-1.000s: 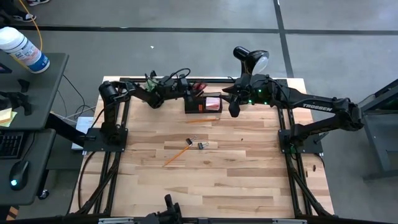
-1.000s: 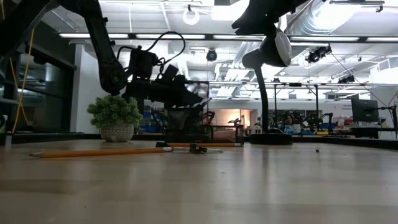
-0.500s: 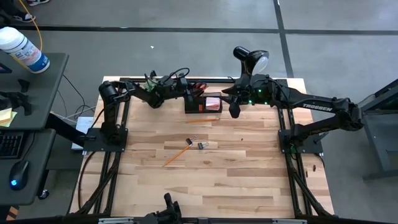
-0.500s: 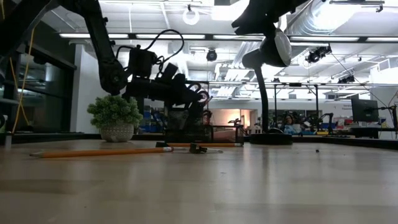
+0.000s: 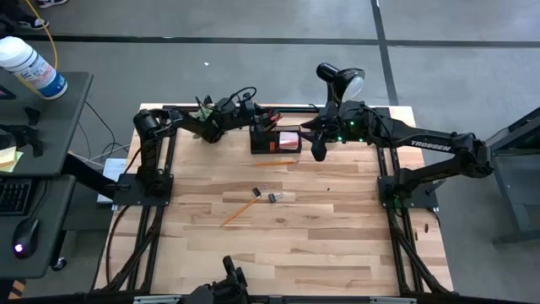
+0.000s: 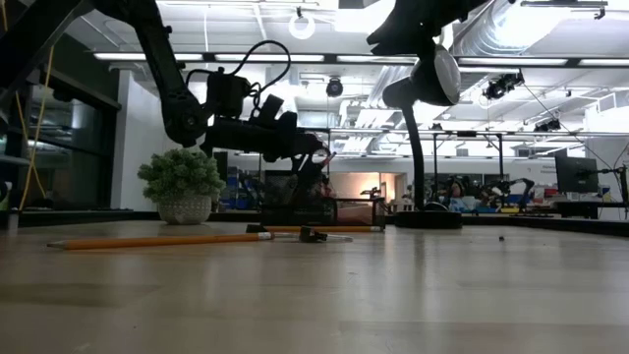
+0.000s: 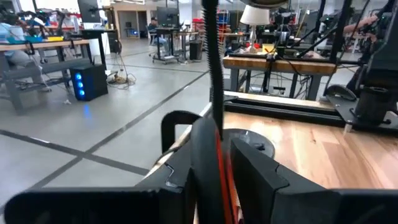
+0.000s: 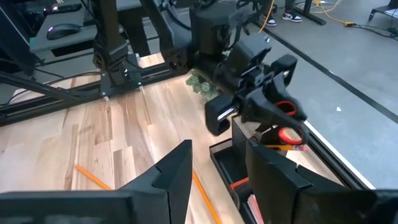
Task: Pick and place office supplies into organizer
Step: Put the black scissors into the black desk organizer, then put the right black binder clip into the black desk organizer
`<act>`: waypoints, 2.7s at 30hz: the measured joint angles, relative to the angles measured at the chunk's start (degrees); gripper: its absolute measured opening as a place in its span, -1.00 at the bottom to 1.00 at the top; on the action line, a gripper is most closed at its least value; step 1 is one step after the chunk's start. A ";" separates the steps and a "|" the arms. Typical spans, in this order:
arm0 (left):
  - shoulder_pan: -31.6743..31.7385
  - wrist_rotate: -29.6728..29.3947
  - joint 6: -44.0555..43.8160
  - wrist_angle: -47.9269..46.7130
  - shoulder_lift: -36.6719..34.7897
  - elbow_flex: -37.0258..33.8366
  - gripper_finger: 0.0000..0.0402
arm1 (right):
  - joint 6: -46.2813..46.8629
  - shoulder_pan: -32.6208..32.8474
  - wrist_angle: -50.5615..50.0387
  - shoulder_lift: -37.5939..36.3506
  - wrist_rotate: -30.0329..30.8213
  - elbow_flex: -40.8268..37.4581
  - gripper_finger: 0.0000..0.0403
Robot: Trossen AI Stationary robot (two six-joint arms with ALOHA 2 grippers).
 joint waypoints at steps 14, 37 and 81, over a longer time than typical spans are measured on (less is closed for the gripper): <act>2.89 7.59 -3.01 0.09 -0.01 4.28 -0.59 | -1.65 -0.01 -0.35 0.02 -0.02 0.00 -0.29; -0.42 26.23 12.99 -48.40 -9.49 31.78 -0.60 | -6.70 0.05 -7.05 0.01 -0.59 0.00 -0.29; -48.43 -32.06 -2.98 -89.27 -39.04 -2.54 -0.71 | -18.39 12.26 0.29 17.21 -6.79 -0.02 -0.30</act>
